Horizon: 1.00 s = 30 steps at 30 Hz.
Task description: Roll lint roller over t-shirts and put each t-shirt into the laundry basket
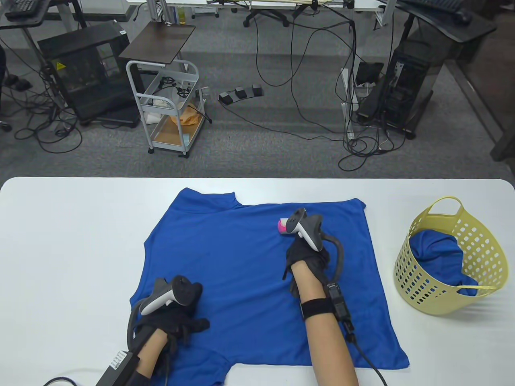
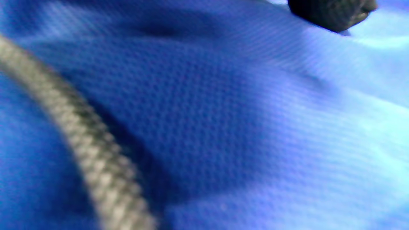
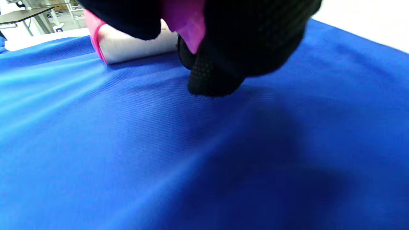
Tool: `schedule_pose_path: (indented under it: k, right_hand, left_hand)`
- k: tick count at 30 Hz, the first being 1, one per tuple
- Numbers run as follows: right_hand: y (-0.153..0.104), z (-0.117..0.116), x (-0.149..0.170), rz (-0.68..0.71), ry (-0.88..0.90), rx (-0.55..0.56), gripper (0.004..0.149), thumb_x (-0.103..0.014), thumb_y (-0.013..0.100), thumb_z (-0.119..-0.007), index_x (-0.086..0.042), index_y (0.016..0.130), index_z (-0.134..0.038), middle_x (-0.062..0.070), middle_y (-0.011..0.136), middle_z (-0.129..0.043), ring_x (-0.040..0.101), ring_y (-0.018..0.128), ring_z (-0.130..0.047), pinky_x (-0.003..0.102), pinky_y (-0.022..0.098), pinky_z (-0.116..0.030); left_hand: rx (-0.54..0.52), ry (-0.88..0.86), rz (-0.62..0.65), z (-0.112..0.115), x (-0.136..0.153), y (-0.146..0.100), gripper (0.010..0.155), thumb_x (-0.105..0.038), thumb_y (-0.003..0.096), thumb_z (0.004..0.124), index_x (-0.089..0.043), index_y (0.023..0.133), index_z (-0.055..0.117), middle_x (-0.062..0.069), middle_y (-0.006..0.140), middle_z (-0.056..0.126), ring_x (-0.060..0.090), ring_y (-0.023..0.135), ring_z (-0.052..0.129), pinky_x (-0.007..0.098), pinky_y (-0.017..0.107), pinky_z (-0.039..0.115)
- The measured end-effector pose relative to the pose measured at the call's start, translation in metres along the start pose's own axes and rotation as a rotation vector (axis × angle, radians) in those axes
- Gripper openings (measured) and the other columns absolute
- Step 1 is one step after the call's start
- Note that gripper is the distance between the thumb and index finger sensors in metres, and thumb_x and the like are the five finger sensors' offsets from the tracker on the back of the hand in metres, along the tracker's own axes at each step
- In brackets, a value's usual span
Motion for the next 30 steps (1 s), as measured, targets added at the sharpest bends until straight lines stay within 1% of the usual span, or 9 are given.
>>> schedule_pose_path:
  k: [3, 6, 11, 13, 16, 18, 20, 24, 30]
  right_hand:
    - [-0.008, 0.006, 0.002, 0.023, -0.024, 0.024, 0.063, -0.036, 0.056, -0.064, -0.036, 0.103, -0.022, 0.01, 0.09, -0.077, 0.021, 0.054, -0.096, 0.021, 0.021, -0.089]
    - [-0.04, 0.016, 0.02, 0.101, -0.069, 0.047, 0.059, -0.038, 0.054, -0.069, -0.032, 0.104, -0.037, 0.009, 0.079, -0.089, 0.015, 0.037, -0.101, 0.016, 0.01, -0.089]
    - [-0.112, 0.015, 0.079, 0.152, -0.151, -0.079, 0.054, -0.043, 0.054, -0.076, -0.029, 0.102, -0.055, 0.007, 0.065, -0.102, 0.007, 0.021, -0.105, 0.011, 0.0, -0.089]
    - [-0.132, 0.011, 0.101, 0.152, -0.132, -0.113, 0.052, -0.041, 0.054, -0.079, -0.025, 0.1, -0.063, 0.01, 0.058, -0.106, 0.008, 0.016, -0.106, 0.011, -0.003, -0.09]
    - [-0.145, 0.008, 0.119, 0.145, -0.119, -0.114, 0.05, -0.041, 0.053, -0.08, -0.023, 0.098, -0.067, 0.012, 0.055, -0.107, 0.008, 0.013, -0.106, 0.011, -0.006, -0.09]
    - [-0.141, 0.011, 0.124, 0.124, -0.108, -0.071, 0.05, -0.042, 0.053, -0.078, -0.024, 0.099, -0.065, 0.01, 0.056, -0.106, 0.007, 0.015, -0.106, 0.01, -0.005, -0.09]
    - [-0.125, 0.013, 0.121, 0.09, -0.108, -0.055, 0.05, -0.043, 0.054, -0.076, -0.027, 0.1, -0.061, 0.007, 0.06, -0.103, 0.008, 0.018, -0.104, 0.011, -0.001, -0.089]
    - [-0.067, 0.023, 0.104, 0.007, -0.029, 0.026, 0.051, -0.042, 0.056, -0.07, -0.032, 0.102, -0.05, 0.005, 0.069, -0.095, 0.011, 0.028, -0.101, 0.015, 0.007, -0.088]
    - [-0.001, 0.025, 0.082, -0.104, -0.065, 0.129, 0.055, -0.041, 0.057, -0.064, -0.037, 0.103, -0.035, 0.007, 0.082, -0.087, 0.021, 0.047, -0.099, 0.027, 0.024, -0.091]
  left_hand:
    - [0.004, 0.002, -0.001, 0.0, 0.0, 0.0, 0.091, -0.071, 0.0447, 0.059, -0.048, 0.102, -0.008, -0.002, 0.105, -0.023, 0.047, 0.097, -0.02, 0.072, 0.067, 0.006]
    - [0.015, 0.0, -0.004, 0.0, -0.001, 0.0, 0.091, -0.071, 0.0449, 0.059, -0.048, 0.101, -0.008, -0.003, 0.104, -0.024, 0.046, 0.096, -0.02, 0.072, 0.066, 0.006]
    - [0.017, 0.001, -0.005, 0.001, -0.001, 0.001, 0.091, -0.071, 0.0449, 0.059, -0.048, 0.101, -0.009, -0.003, 0.104, -0.024, 0.046, 0.096, -0.021, 0.072, 0.066, 0.006]
    - [0.02, 0.002, -0.006, 0.001, -0.001, 0.001, 0.091, -0.071, 0.045, 0.059, -0.048, 0.101, -0.009, -0.003, 0.104, -0.025, 0.047, 0.096, -0.021, 0.072, 0.066, 0.006]
    - [0.015, 0.0, -0.005, 0.001, -0.001, 0.001, 0.091, -0.072, 0.0448, 0.058, -0.049, 0.101, -0.009, -0.003, 0.104, -0.025, 0.046, 0.096, -0.021, 0.072, 0.066, 0.005]
    - [0.015, -0.002, -0.006, 0.001, -0.001, 0.001, 0.091, -0.071, 0.0448, 0.058, -0.049, 0.101, -0.009, -0.003, 0.104, -0.025, 0.046, 0.096, -0.021, 0.072, 0.066, 0.005]
    - [0.014, -0.003, -0.007, 0.001, -0.001, 0.001, 0.091, -0.071, 0.0447, 0.059, -0.049, 0.101, -0.009, -0.003, 0.104, -0.024, 0.046, 0.096, -0.021, 0.072, 0.066, 0.005]
    - [0.016, -0.007, -0.007, 0.001, 0.0, 0.001, 0.091, -0.072, 0.0448, 0.059, -0.049, 0.101, -0.009, -0.003, 0.104, -0.025, 0.045, 0.096, -0.021, 0.071, 0.066, 0.005]
    - [0.021, -0.01, -0.004, 0.002, 0.001, 0.001, 0.09, -0.072, 0.0449, 0.058, -0.049, 0.101, -0.01, -0.004, 0.103, -0.026, 0.045, 0.095, -0.022, 0.071, 0.066, 0.004]
Point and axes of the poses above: the tracker on the back of each hand, its own x axis roughly to the little-finger side, its own y axis roughly from the wrist to the fingertips, z = x × y, the point moved 5 cm from there along y, roughly from the wrist to the fingertips
